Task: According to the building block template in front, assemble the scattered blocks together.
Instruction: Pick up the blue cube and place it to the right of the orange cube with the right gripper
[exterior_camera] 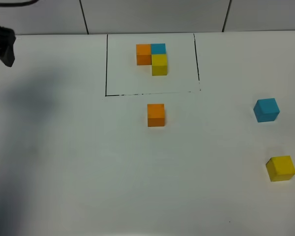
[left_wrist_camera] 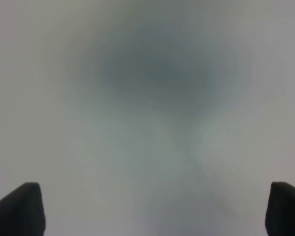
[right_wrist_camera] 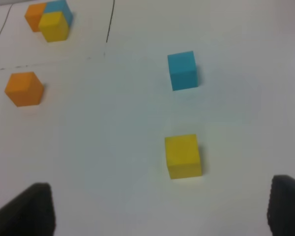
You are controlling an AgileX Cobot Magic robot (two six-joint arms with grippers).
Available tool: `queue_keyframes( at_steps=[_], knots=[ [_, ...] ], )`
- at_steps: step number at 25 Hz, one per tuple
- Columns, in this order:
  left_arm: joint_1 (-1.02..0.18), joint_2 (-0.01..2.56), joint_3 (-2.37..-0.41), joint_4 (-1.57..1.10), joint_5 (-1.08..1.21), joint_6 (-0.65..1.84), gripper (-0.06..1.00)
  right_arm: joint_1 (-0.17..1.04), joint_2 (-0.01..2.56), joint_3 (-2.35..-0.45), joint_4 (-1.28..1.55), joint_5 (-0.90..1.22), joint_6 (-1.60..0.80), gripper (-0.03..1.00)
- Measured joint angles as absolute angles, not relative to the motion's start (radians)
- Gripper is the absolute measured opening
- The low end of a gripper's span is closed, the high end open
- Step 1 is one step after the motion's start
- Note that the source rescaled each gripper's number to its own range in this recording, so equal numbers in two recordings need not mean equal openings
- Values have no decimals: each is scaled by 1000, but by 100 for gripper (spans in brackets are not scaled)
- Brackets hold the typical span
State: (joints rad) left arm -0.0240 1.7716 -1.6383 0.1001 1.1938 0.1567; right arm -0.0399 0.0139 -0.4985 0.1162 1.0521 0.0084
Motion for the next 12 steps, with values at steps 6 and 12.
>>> queue_keyframes(
  at_steps=[6, 12],
  knots=[
    [-24, 1500, -1401, 105, 1158, 104, 91, -40, 14, -498, 119, 1052, 8, 75],
    [-24, 1206, -1196, 108, 1050, 64, 91, -40, 14, -498, 132, 1052, 8, 75]
  ],
)
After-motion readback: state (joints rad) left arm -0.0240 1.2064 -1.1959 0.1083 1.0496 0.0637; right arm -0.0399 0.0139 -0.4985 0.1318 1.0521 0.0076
